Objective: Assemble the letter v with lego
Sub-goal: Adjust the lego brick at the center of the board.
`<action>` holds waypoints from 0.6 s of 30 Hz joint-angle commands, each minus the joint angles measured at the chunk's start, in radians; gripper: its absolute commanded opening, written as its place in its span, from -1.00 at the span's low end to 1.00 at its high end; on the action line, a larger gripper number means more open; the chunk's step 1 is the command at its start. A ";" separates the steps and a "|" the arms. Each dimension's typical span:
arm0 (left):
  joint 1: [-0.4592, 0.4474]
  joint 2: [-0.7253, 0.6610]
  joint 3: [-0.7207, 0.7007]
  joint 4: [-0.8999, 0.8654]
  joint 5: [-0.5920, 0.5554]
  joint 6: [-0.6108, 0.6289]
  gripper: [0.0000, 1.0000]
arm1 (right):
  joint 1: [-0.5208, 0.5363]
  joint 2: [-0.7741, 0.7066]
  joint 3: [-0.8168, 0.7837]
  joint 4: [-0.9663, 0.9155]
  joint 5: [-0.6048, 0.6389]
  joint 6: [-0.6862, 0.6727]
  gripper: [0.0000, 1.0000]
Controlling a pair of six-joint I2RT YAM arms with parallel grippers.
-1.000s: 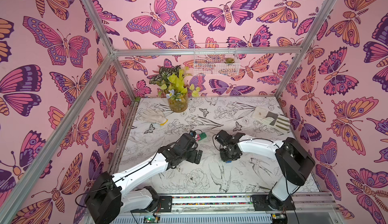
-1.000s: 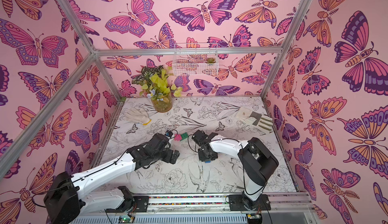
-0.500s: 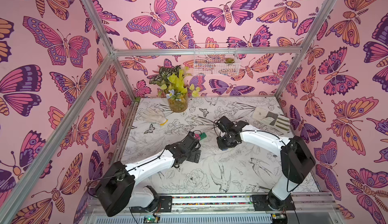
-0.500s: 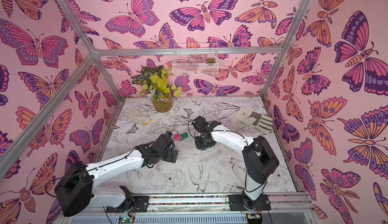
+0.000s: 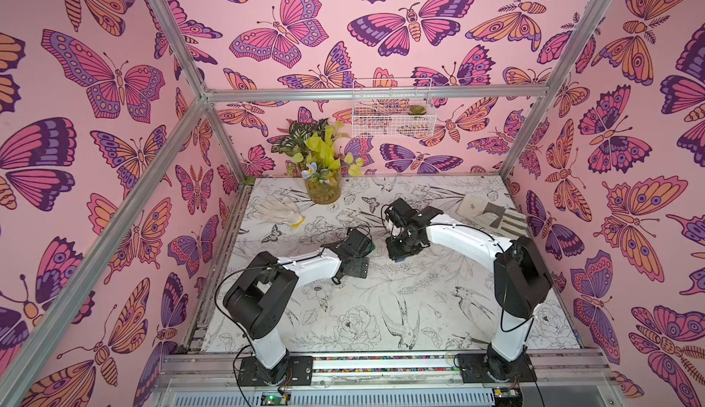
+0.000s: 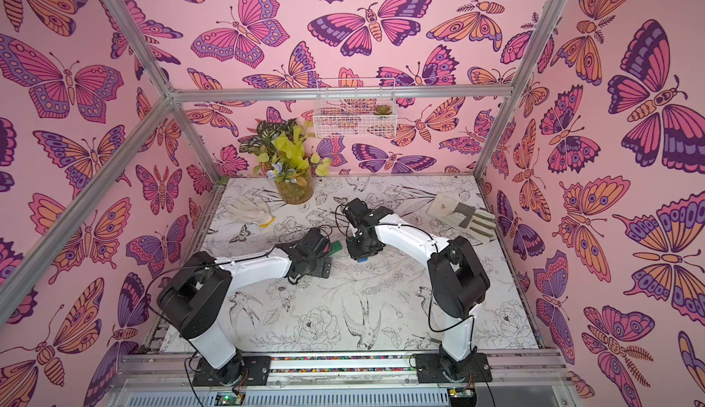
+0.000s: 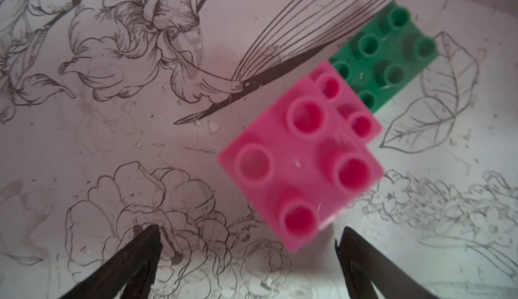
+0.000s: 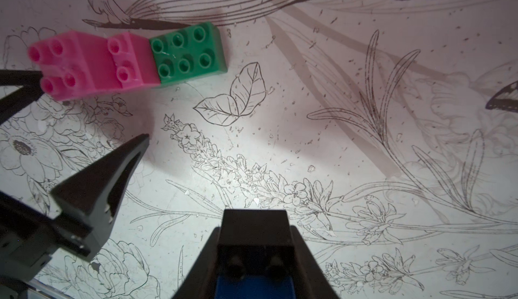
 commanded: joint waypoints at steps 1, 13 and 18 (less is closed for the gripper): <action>0.022 0.035 0.032 -0.003 0.003 -0.015 1.00 | -0.002 0.011 0.024 -0.030 -0.011 -0.027 -0.68; 0.081 0.052 0.096 -0.043 -0.023 -0.029 1.00 | -0.003 0.049 0.085 -0.045 -0.037 -0.070 -0.68; 0.109 0.058 0.118 -0.052 -0.013 -0.020 1.00 | -0.003 0.095 0.146 -0.081 -0.055 -0.104 -0.68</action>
